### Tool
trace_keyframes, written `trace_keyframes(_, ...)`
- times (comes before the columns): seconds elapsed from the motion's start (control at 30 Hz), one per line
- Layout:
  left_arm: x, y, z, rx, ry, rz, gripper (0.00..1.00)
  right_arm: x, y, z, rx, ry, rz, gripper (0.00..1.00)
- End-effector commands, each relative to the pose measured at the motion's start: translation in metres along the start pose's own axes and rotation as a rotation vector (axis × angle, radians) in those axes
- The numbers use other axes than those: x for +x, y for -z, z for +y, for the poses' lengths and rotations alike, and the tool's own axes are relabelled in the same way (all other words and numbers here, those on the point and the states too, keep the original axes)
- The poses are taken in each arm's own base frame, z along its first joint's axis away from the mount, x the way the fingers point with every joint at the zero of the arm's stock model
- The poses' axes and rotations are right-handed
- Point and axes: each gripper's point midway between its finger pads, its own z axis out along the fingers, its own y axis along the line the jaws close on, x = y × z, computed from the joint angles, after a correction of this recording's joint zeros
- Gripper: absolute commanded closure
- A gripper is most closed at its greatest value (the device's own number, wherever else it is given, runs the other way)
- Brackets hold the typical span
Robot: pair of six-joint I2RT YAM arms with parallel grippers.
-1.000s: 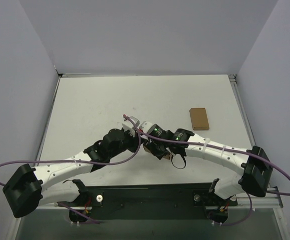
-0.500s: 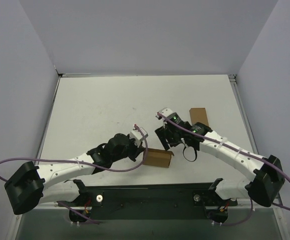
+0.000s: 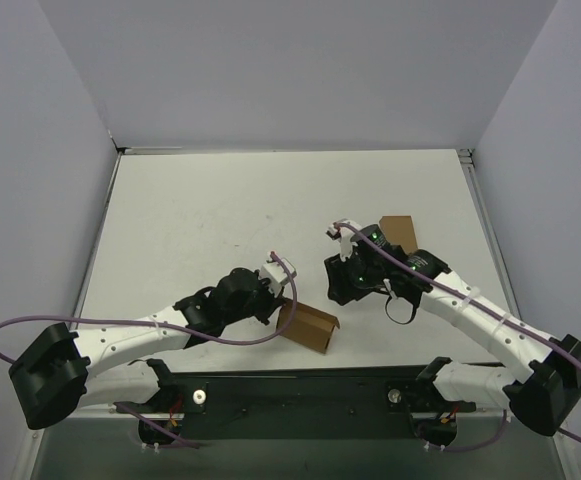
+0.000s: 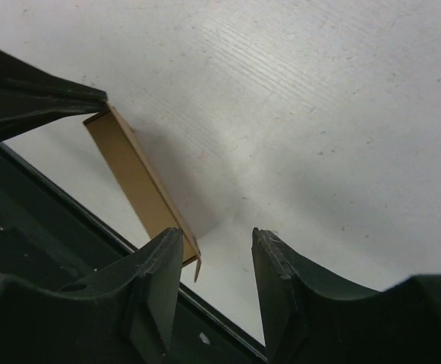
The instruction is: Fold the paper box
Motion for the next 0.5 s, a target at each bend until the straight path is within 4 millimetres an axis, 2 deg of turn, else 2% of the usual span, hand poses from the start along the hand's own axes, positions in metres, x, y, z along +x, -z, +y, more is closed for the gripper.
trace_keyframes(0.0,-0.007,0.005,0.009,-0.056,0.000,-0.004,1.00,0.020,0.016,0.018,-0.086,-0.082,0.036,0.59)
trace_keyframes(0.23,-0.011,0.007,0.013,-0.079,0.004,-0.019,1.00,0.051,0.008,0.024,-0.092,-0.117,0.110,0.64)
trace_keyframes(0.47,-0.013,0.009,0.013,-0.078,0.004,-0.030,1.00,0.052,-0.002,0.024,-0.069,-0.120,0.126,0.69)
